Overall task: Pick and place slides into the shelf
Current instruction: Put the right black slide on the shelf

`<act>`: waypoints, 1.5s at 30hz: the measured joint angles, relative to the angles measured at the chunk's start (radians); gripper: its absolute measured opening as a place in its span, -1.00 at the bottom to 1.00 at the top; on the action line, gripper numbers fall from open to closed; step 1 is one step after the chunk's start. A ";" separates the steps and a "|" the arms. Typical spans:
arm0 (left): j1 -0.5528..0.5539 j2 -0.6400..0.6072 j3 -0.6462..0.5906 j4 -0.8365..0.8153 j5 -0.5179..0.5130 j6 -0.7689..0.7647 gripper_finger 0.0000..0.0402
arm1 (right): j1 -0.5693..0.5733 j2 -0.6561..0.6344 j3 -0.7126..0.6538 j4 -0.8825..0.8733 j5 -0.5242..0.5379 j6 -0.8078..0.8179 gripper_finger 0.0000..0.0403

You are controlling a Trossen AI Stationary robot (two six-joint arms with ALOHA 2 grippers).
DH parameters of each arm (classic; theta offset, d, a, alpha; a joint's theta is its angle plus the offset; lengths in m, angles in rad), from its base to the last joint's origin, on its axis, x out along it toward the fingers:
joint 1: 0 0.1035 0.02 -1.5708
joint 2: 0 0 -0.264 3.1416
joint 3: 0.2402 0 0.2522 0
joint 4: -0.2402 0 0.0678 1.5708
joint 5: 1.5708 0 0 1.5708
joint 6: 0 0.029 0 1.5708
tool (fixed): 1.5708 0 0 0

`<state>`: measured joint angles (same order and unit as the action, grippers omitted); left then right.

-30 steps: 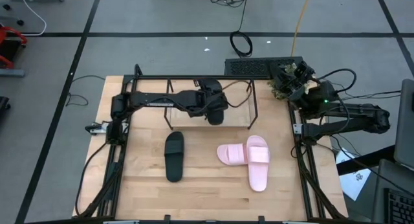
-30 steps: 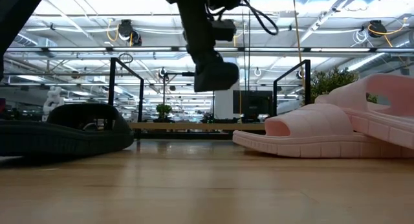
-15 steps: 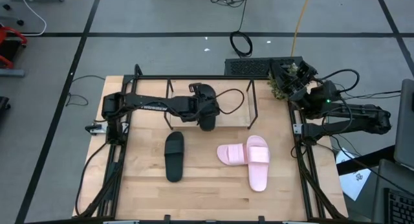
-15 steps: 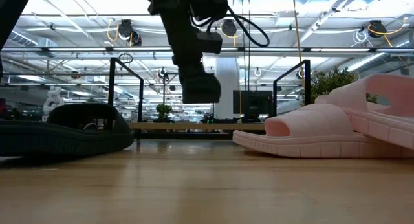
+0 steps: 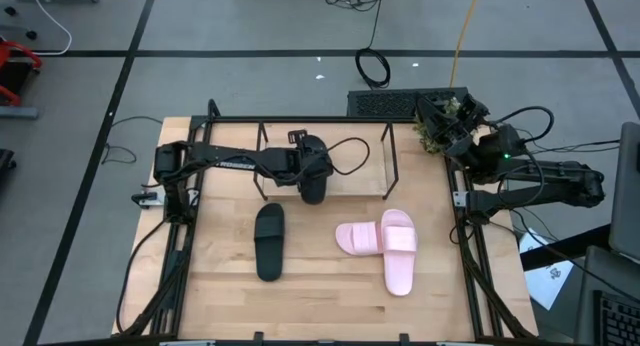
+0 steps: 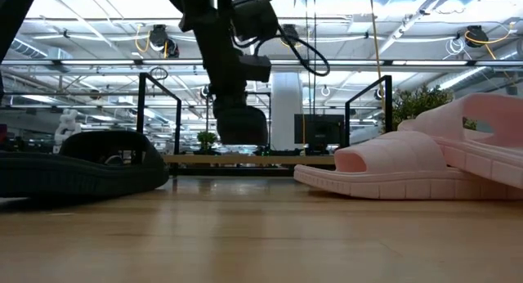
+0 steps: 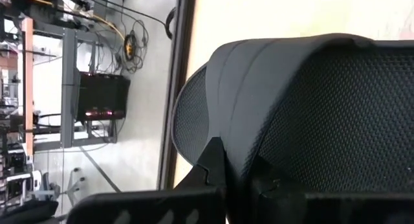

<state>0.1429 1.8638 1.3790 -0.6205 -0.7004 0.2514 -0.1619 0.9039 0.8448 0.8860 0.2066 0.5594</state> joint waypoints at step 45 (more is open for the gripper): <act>0.055 0.000 -0.081 0.173 0.028 0.038 -1.00 | 0.000 0.000 0.000 -0.001 0.002 -0.030 -0.22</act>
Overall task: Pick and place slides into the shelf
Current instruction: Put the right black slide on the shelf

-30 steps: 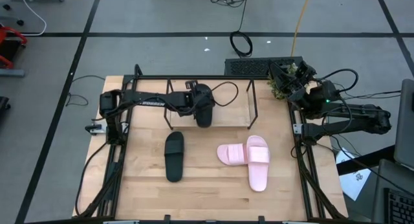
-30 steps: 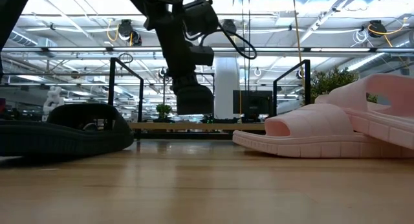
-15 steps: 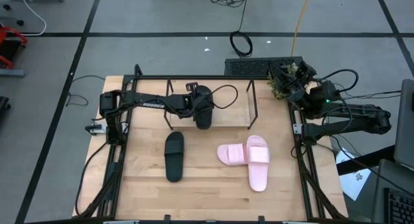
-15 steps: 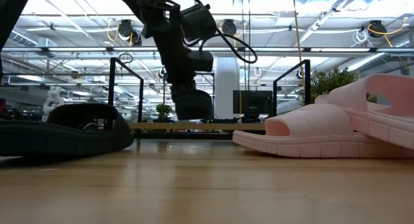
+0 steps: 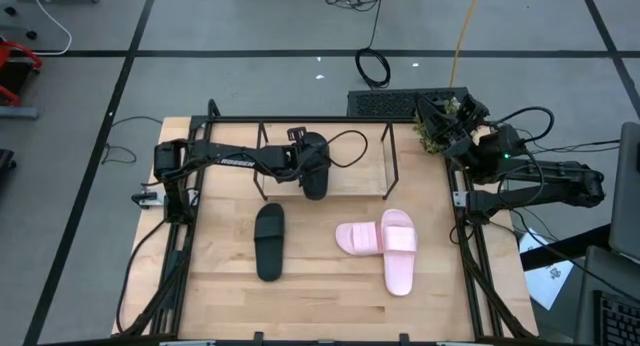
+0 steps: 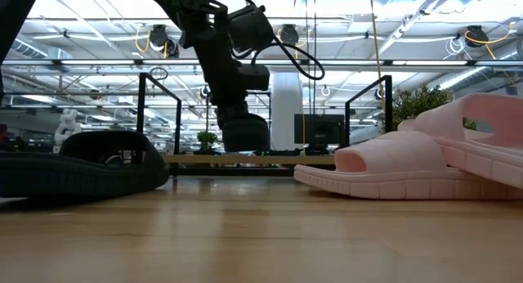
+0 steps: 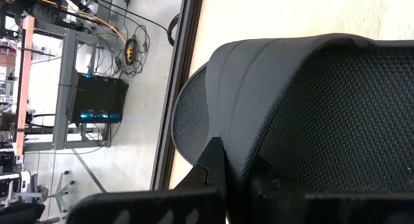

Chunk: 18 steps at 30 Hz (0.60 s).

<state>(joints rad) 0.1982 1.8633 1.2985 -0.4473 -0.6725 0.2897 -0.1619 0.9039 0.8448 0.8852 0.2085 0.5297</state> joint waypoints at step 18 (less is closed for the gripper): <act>-0.025 0.000 -0.051 0.042 -0.058 0.010 -1.00 | 0.000 0.000 0.000 0.000 0.002 -0.014 -0.22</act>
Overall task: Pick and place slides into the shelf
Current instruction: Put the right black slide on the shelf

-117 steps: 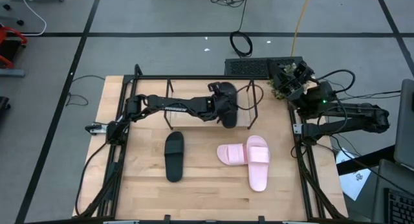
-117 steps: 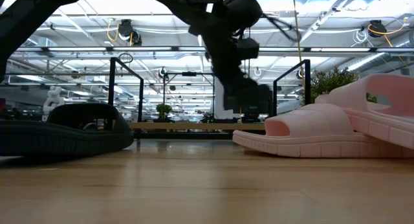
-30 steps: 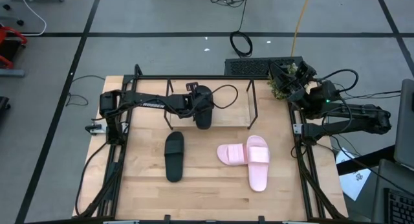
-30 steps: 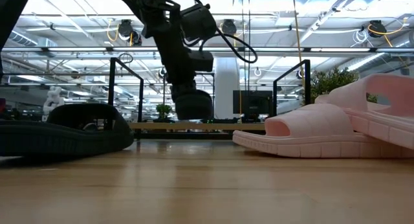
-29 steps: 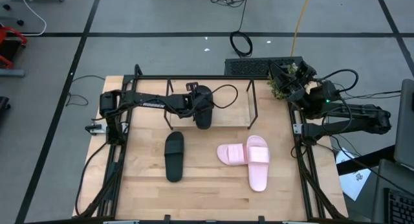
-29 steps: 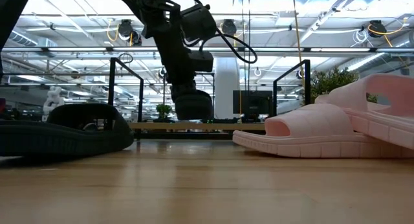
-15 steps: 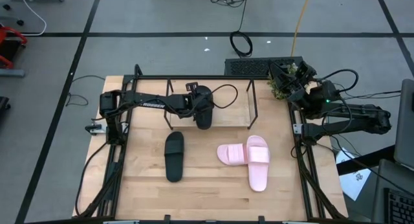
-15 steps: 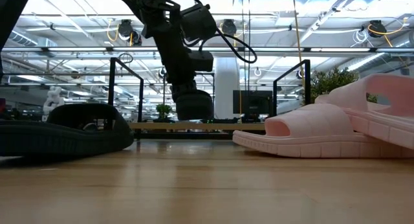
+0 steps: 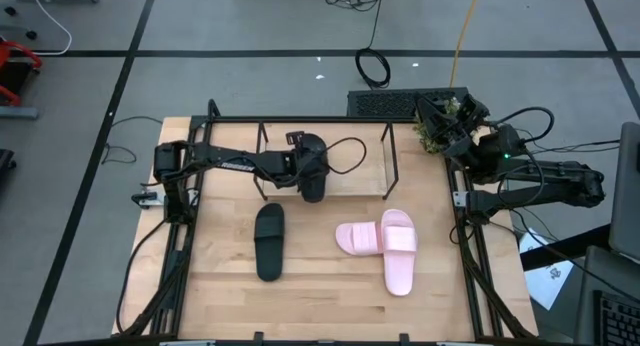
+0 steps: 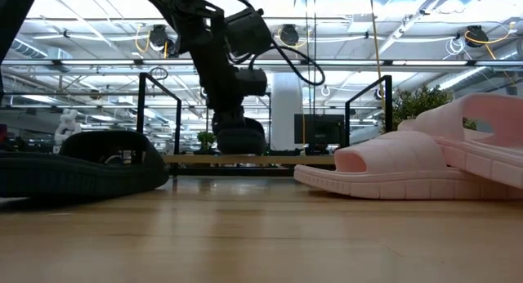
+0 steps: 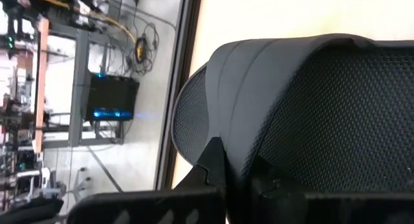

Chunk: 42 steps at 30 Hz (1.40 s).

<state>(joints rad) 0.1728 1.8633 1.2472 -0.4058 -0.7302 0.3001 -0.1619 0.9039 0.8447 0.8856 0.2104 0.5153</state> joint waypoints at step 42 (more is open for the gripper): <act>0.010 0.000 0.000 -0.004 0.053 -0.033 -0.97 | 0.000 0.000 0.000 0.008 -0.002 -0.012 -0.22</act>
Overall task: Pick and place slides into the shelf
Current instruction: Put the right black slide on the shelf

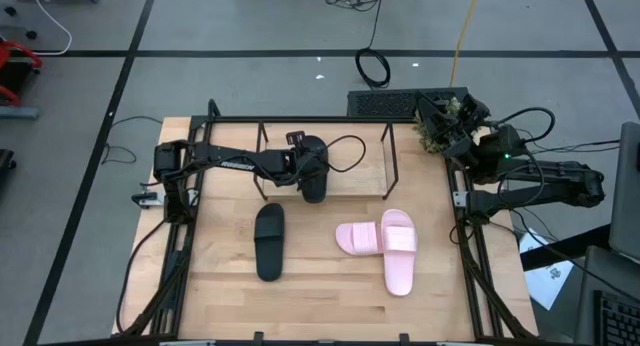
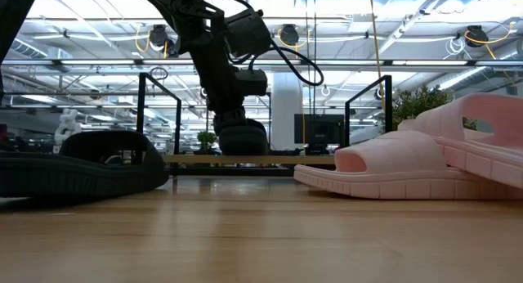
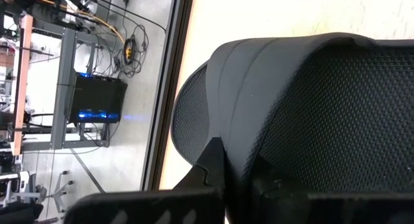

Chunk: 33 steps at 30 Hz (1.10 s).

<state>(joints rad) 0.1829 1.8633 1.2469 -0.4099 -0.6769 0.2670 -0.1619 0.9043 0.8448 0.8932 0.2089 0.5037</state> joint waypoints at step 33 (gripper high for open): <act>-0.016 -0.001 -0.059 0.072 -0.032 -0.002 -0.83 | 0.000 0.000 0.000 0.014 -0.001 -0.020 -0.22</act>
<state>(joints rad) 0.1669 1.8626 1.1881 -0.3378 -0.7090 0.2646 -0.1619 0.9043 0.8447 0.9070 0.2077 0.4835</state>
